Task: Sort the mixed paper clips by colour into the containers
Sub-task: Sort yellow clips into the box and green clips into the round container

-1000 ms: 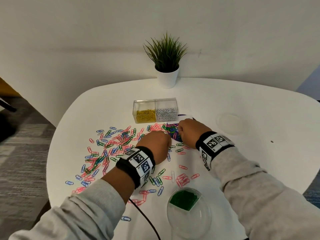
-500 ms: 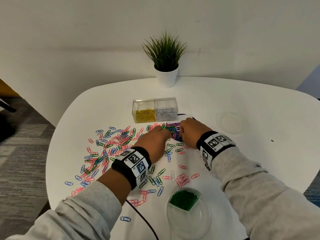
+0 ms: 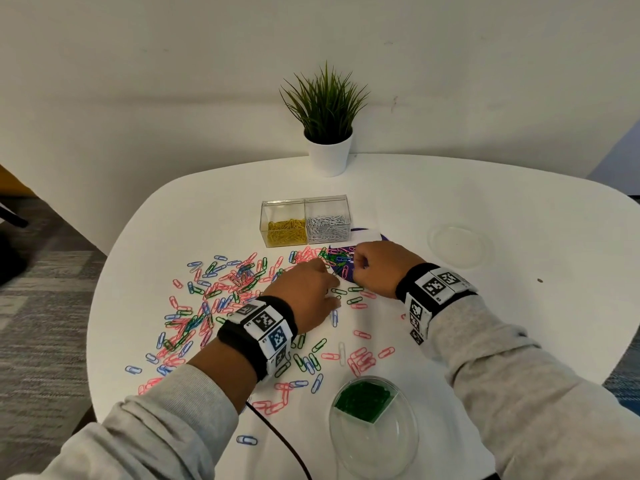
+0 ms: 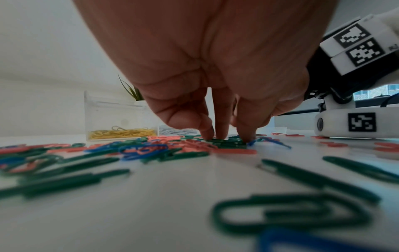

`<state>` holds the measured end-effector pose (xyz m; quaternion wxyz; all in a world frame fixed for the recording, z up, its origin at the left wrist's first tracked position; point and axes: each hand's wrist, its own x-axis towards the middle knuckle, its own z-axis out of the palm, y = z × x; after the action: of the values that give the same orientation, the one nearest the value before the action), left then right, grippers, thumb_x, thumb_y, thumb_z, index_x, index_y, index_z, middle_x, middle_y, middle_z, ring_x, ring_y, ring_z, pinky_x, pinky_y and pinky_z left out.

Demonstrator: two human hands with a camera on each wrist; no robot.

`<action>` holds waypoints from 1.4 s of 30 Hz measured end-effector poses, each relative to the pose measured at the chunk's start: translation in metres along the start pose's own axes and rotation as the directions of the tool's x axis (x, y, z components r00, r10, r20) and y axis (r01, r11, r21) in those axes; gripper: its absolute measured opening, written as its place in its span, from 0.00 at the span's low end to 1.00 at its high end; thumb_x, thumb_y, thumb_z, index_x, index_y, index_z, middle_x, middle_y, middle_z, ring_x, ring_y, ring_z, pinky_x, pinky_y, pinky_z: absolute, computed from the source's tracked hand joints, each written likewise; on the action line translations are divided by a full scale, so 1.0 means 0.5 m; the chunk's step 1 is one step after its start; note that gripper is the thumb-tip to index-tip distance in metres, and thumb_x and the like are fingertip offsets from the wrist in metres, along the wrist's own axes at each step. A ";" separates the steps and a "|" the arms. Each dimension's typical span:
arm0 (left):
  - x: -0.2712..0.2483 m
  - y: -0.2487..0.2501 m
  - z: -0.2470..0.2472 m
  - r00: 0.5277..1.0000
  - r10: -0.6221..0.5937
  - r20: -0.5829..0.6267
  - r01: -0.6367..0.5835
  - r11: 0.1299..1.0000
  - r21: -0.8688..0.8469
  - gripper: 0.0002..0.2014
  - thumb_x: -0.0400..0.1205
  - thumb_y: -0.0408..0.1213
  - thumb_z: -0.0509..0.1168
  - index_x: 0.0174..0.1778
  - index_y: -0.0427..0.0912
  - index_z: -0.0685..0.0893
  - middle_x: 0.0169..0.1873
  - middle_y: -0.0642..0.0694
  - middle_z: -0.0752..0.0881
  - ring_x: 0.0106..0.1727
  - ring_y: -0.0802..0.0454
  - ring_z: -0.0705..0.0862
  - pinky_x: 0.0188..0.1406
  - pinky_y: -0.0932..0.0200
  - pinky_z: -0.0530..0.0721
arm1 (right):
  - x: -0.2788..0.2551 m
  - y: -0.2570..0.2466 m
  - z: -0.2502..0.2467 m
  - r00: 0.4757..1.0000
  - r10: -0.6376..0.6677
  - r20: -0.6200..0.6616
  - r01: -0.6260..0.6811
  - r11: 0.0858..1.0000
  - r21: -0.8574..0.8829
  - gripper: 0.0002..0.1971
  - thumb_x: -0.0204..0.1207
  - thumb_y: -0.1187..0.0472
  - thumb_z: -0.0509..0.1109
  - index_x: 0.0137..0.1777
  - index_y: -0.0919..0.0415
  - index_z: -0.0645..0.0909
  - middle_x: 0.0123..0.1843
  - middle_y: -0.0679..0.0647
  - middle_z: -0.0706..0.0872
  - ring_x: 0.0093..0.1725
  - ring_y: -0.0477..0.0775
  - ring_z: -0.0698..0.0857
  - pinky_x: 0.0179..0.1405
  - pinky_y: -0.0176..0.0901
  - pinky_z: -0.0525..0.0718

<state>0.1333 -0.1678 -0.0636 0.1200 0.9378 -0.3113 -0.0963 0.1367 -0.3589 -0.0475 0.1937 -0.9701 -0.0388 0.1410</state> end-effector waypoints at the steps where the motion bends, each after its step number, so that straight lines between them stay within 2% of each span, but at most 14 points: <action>1: 0.002 0.000 0.000 1.000 -0.001 0.005 0.001 1.000 0.013 0.17 0.84 0.48 0.66 0.67 0.50 0.85 0.57 0.47 0.80 0.59 0.46 0.80 0.57 0.53 0.79 | -0.003 -0.002 0.002 1.000 -0.004 0.016 0.004 1.000 -0.020 0.05 0.75 0.52 0.69 0.46 0.51 0.78 0.48 0.49 0.84 0.47 0.52 0.82 0.42 0.42 0.78; 4: 0.005 -0.005 -0.005 1.000 0.000 0.000 0.000 0.999 0.041 0.11 0.84 0.44 0.65 0.60 0.52 0.87 0.52 0.49 0.82 0.57 0.46 0.80 0.52 0.54 0.79 | -0.004 -0.009 0.013 0.998 -0.020 0.055 0.024 0.997 -0.075 0.10 0.75 0.50 0.74 0.52 0.50 0.81 0.53 0.49 0.84 0.52 0.53 0.83 0.54 0.46 0.84; 7: 0.003 -0.006 -0.009 1.000 -0.010 0.014 0.009 0.998 0.064 0.07 0.83 0.40 0.62 0.50 0.52 0.86 0.48 0.50 0.82 0.55 0.47 0.79 0.49 0.51 0.81 | -0.003 -0.011 0.016 0.999 -0.042 0.035 0.045 0.995 -0.085 0.08 0.79 0.51 0.72 0.54 0.53 0.83 0.54 0.51 0.86 0.52 0.53 0.84 0.55 0.47 0.84; 9: 0.002 -0.003 -0.008 0.999 -0.028 0.018 0.027 0.996 0.083 0.07 0.83 0.39 0.60 0.48 0.51 0.84 0.48 0.50 0.81 0.54 0.47 0.79 0.49 0.49 0.81 | -0.005 -0.012 0.016 0.998 -0.052 0.037 0.055 0.994 -0.093 0.08 0.79 0.52 0.70 0.54 0.54 0.84 0.54 0.52 0.87 0.52 0.54 0.85 0.55 0.47 0.84; 14: 0.003 -0.003 0.001 0.997 -0.074 0.019 0.072 0.993 0.098 0.07 0.84 0.40 0.58 0.51 0.44 0.80 0.50 0.45 0.81 0.53 0.44 0.79 0.51 0.48 0.80 | -0.007 -0.015 0.020 0.996 -0.073 0.059 0.080 0.989 -0.124 0.10 0.81 0.55 0.66 0.50 0.60 0.85 0.48 0.56 0.88 0.47 0.56 0.86 0.50 0.48 0.85; 18: -0.001 0.004 -0.006 0.997 -0.063 -0.032 0.066 0.994 0.089 0.06 0.83 0.40 0.57 0.49 0.44 0.78 0.46 0.45 0.81 0.50 0.43 0.79 0.46 0.49 0.79 | -0.008 -0.015 0.024 0.994 -0.087 0.069 0.097 0.984 -0.151 0.10 0.83 0.55 0.63 0.52 0.59 0.83 0.49 0.55 0.87 0.47 0.55 0.85 0.46 0.46 0.82; 21: -0.002 0.003 -0.014 0.991 -0.104 -0.079 0.107 0.994 0.036 0.10 0.83 0.36 0.59 0.59 0.46 0.75 0.45 0.46 0.81 0.46 0.43 0.80 0.41 0.52 0.76 | -0.009 -0.014 0.024 0.993 -0.103 0.049 0.110 0.980 -0.166 0.10 0.83 0.54 0.64 0.53 0.58 0.82 0.49 0.54 0.86 0.47 0.55 0.84 0.47 0.47 0.83; 24: -0.003 -0.005 -0.014 0.989 -0.140 -0.049 0.141 0.990 0.029 0.22 0.82 0.32 0.58 0.72 0.52 0.72 0.56 0.46 0.80 0.50 0.41 0.83 0.47 0.49 0.83 | -0.010 -0.014 0.025 0.993 -0.115 0.034 0.119 0.977 -0.178 0.09 0.82 0.54 0.64 0.54 0.58 0.80 0.49 0.54 0.85 0.47 0.55 0.84 0.46 0.45 0.81; 29: -0.001 -0.011 -0.006 0.991 -0.130 -0.015 0.130 0.992 -0.003 0.15 0.83 0.33 0.58 0.65 0.48 0.79 0.60 0.46 0.79 0.58 0.43 0.81 0.56 0.50 0.80 | -0.005 -0.025 0.032 0.993 -0.104 0.051 0.113 0.969 -0.220 0.07 0.78 0.57 0.67 0.49 0.60 0.79 0.43 0.52 0.82 0.44 0.56 0.83 0.40 0.44 0.78; 33: 0.000 -0.007 -0.002 0.998 -0.058 -0.001 0.058 0.998 -0.001 0.15 0.86 0.37 0.60 0.68 0.47 0.79 0.59 0.47 0.79 0.59 0.45 0.81 0.57 0.53 0.79 | -0.013 -0.036 0.027 0.992 -0.102 0.077 0.118 0.965 -0.234 0.06 0.76 0.56 0.68 0.45 0.56 0.75 0.37 0.48 0.75 0.40 0.54 0.80 0.38 0.43 0.77; 35: 0.000 -0.007 -0.001 0.999 -0.049 0.002 0.049 0.999 0.013 0.14 0.86 0.38 0.61 0.67 0.47 0.80 0.58 0.47 0.79 0.58 0.46 0.81 0.56 0.51 0.80 | -0.021 -0.036 0.012 0.994 -0.096 0.044 0.102 0.982 -0.161 0.06 0.78 0.57 0.65 0.45 0.60 0.77 0.39 0.53 0.80 0.38 0.55 0.80 0.37 0.47 0.78; 38: 0.001 -0.006 -0.003 0.998 -0.063 -0.001 0.063 0.998 0.005 0.10 0.86 0.40 0.60 0.62 0.47 0.82 0.56 0.48 0.79 0.56 0.47 0.81 0.52 0.55 0.78 | -0.022 -0.010 -0.017 0.989 -0.047 -0.141 0.065 0.991 0.119 0.08 0.78 0.60 0.63 0.43 0.65 0.76 0.39 0.60 0.82 0.34 0.55 0.76 0.37 0.51 0.78; 40: 0.002 -0.006 -0.003 0.997 -0.077 -0.006 0.077 0.997 -0.002 0.08 0.87 0.40 0.60 0.57 0.46 0.83 0.53 0.49 0.79 0.54 0.48 0.80 0.48 0.57 0.74 | -0.020 0.014 -0.028 0.973 0.037 -0.228 0.038 0.949 0.313 0.04 0.78 0.62 0.63 0.42 0.61 0.73 0.36 0.57 0.80 0.34 0.54 0.74 0.32 0.48 0.73; 42: 0.004 -0.006 -0.002 0.995 -0.100 -0.001 0.100 0.995 -0.012 0.07 0.87 0.40 0.59 0.55 0.46 0.82 0.51 0.49 0.79 0.50 0.50 0.79 0.46 0.58 0.72 | -0.022 0.026 -0.028 0.974 0.107 -0.199 0.010 0.860 0.510 0.03 0.77 0.64 0.62 0.45 0.55 0.73 0.36 0.55 0.80 0.33 0.53 0.76 0.30 0.43 0.70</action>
<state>0.1367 -0.1666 -0.0635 0.1210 0.9515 -0.2632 -0.1032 0.1306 -0.3773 -0.0373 0.4416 -0.8950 0.0459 0.0426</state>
